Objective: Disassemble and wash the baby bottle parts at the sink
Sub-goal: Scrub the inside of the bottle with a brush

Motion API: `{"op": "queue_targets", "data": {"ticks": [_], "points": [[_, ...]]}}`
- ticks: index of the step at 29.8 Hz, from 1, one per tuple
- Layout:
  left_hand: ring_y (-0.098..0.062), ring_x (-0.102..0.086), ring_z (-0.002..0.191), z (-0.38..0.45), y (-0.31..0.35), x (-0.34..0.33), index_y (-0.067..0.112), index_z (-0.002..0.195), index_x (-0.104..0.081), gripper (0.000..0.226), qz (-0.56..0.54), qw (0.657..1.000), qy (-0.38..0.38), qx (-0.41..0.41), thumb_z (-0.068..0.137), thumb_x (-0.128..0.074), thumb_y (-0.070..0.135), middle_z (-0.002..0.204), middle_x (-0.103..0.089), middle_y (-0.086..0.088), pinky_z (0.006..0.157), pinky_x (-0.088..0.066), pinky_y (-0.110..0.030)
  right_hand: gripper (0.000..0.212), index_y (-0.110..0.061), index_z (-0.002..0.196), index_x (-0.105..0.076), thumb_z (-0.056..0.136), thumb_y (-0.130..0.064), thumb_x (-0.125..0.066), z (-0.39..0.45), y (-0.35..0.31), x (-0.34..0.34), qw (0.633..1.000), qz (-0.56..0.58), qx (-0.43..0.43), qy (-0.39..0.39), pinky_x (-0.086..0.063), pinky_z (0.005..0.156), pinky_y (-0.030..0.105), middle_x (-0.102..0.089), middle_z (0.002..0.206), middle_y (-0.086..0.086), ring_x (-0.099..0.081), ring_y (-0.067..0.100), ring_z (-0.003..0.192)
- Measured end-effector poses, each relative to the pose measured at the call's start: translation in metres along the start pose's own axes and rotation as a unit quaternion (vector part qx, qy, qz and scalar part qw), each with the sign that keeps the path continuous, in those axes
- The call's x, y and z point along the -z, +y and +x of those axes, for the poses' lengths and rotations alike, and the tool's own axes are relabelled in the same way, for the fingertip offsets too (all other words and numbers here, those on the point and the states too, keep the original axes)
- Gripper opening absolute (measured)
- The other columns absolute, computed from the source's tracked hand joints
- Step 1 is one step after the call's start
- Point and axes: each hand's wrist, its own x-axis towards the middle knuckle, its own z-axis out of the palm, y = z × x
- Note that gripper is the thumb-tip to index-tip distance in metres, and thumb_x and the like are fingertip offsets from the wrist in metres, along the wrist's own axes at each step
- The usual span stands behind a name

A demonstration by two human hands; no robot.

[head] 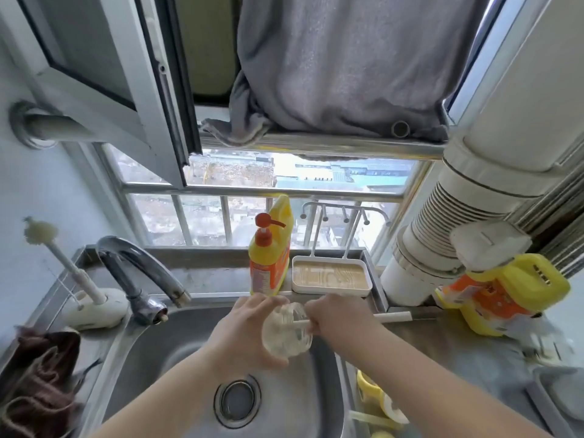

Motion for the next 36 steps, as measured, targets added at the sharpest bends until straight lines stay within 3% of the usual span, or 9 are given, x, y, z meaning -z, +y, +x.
{"op": "queue_targets", "data": {"ticks": [4,7,12,15,18,23,28,33,36], "points": [[-0.008,-0.035,0.115,-0.015,-0.007,0.012,0.045,0.133,-0.035,0.094,-0.006,0.999,0.043,0.025,0.043,-0.057,0.063,0.116,-0.039,0.024,0.091,-0.040,-0.023,0.019,-0.016,0.101,-0.059,0.093,-0.031,-0.051,-0.005,-0.008,0.012,0.998,0.024,-0.025,0.054,-0.035,0.069,0.029,-0.064,0.101,0.006,-0.061,0.027,0.097],[-0.006,-0.032,0.117,-0.024,-0.002,0.016,0.048,0.134,-0.030,0.094,0.049,0.999,0.018,-0.007,0.044,-0.053,0.066,0.123,-0.038,0.022,0.091,-0.044,-0.027,0.017,-0.017,0.100,-0.061,0.092,-0.030,-0.054,-0.008,-0.027,0.009,0.998,0.056,-0.010,0.032,-0.037,0.070,0.030,-0.064,0.103,0.005,-0.061,0.027,0.099],[-0.007,-0.034,0.117,-0.037,-0.005,0.022,0.043,0.135,-0.034,0.095,0.050,0.996,0.069,0.031,0.044,-0.050,0.066,0.122,-0.041,0.018,0.087,-0.046,-0.027,0.014,-0.018,0.092,-0.061,0.088,-0.031,-0.058,-0.013,-0.028,0.016,0.992,0.102,-0.048,0.048,-0.036,0.065,0.027,-0.057,0.087,0.004,-0.056,0.022,0.083],[-0.006,-0.033,0.116,-0.037,0.002,0.023,0.043,0.135,-0.033,0.092,0.072,0.997,0.032,0.008,0.047,-0.053,0.064,0.124,-0.041,0.017,0.086,-0.046,-0.026,0.015,-0.016,0.091,-0.059,0.088,-0.030,-0.060,-0.014,-0.042,0.011,0.993,0.111,-0.043,0.020,-0.035,0.064,0.027,-0.062,0.097,0.007,-0.059,0.025,0.091],[-0.007,-0.035,0.117,-0.043,-0.009,0.028,0.043,0.135,-0.033,0.087,0.077,0.996,0.046,0.025,0.054,-0.062,0.057,0.123,-0.041,0.016,0.086,-0.046,-0.025,0.033,-0.023,0.065,-0.041,0.084,-0.036,-0.065,-0.017,-0.035,0.013,0.986,0.141,-0.085,0.012,-0.033,0.053,0.024,-0.056,0.084,0.001,-0.053,0.018,0.077],[-0.007,-0.033,0.118,-0.042,0.000,0.031,0.041,0.136,-0.032,0.088,0.105,0.994,0.010,-0.011,0.057,-0.066,0.058,0.126,-0.039,0.014,0.086,-0.046,-0.025,0.044,-0.026,0.059,-0.029,0.086,-0.032,-0.062,-0.020,-0.051,0.018,0.990,0.127,-0.065,0.003,-0.035,0.064,0.027,-0.058,0.089,0.004,-0.046,0.017,0.080],[-0.008,-0.034,0.120,-0.046,-0.012,0.045,0.036,0.139,-0.029,0.088,0.113,0.993,0.046,0.000,0.063,-0.066,0.057,0.128,-0.039,0.012,0.091,-0.042,-0.023,0.040,-0.025,0.059,-0.035,0.084,-0.039,-0.063,-0.025,-0.046,0.025,0.981,0.156,-0.112,0.026,-0.036,0.060,0.027,-0.050,0.079,-0.004,-0.049,0.016,0.075],[-0.007,-0.032,0.121,-0.048,-0.010,0.046,0.027,0.142,-0.029,0.094,0.105,0.993,0.040,-0.028,0.062,-0.068,0.058,0.130,-0.038,0.014,0.095,-0.041,-0.023,0.041,-0.026,0.058,-0.036,0.084,-0.037,-0.065,-0.023,-0.060,0.020,0.979,0.170,-0.111,-0.009,-0.033,0.054,0.020,-0.043,0.065,-0.009,-0.048,0.015,0.073],[-0.008,-0.033,0.122,-0.049,-0.014,0.050,0.028,0.139,-0.034,0.090,0.117,0.990,0.069,-0.031,0.061,-0.064,0.062,0.130,-0.038,0.014,0.096,-0.041,-0.023,0.037,-0.025,0.059,-0.042,0.082,-0.041,-0.067,-0.027,-0.048,0.026,0.974,0.180,-0.140,0.001,-0.040,0.061,0.023,-0.050,0.069,-0.006,-0.050,0.013,0.070]]}}
